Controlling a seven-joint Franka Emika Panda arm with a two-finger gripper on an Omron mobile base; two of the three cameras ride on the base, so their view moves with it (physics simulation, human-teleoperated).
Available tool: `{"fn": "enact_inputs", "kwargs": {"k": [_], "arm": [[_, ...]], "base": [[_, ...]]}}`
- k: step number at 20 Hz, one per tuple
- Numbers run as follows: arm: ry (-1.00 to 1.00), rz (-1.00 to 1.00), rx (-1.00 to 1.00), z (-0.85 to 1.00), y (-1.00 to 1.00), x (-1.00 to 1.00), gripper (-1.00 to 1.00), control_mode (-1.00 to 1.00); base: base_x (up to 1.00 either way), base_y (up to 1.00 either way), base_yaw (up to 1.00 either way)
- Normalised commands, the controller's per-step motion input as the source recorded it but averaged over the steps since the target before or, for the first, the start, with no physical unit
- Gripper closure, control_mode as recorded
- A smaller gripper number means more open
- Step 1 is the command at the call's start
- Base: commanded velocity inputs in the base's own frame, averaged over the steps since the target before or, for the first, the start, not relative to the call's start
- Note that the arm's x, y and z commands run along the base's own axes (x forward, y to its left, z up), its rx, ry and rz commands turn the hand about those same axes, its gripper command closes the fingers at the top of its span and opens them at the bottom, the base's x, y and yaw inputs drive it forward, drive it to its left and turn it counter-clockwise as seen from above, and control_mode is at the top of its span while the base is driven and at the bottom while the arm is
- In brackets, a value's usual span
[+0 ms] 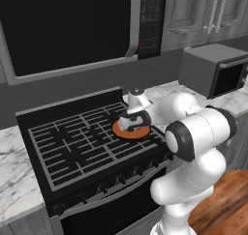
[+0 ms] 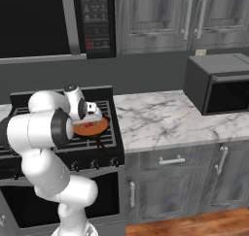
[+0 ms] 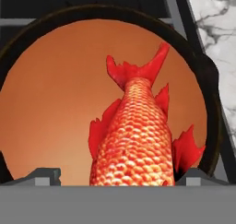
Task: Retrieve the fish from the fridge and place it on the saucepan with marinade on the stove.
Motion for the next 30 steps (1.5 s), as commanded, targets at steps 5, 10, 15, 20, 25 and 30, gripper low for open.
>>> {"fn": "enact_inputs", "kwargs": {"k": [5, 10, 15, 20, 25, 30], "arm": [[0.10, 0.00, -0.19, 0.46, -0.01, 0.20, -1.00, -1.00], [0.07, -0.01, 0.05, 0.48, -0.12, 0.11, -1.00, -1.00], [0.01, -0.07, 0.20, -0.35, -0.33, 0.33, -1.00, -1.00], [-0.06, -0.01, 0.20, -0.55, -0.16, 0.35, -1.00, -1.00], [-0.10, 0.00, 0.03, -0.08, 0.12, 0.28, -1.00, -1.00], [0.00, 0.00, -0.08, 0.12, 0.51, 0.03, -1.00, -1.00]], "base": [[0.00, 0.00, 0.00], [0.00, 0.00, 0.00], [0.00, 0.00, 0.00], [0.00, 0.00, 0.00], [0.00, 0.00, 0.00], [0.00, 0.00, 0.00]]}}
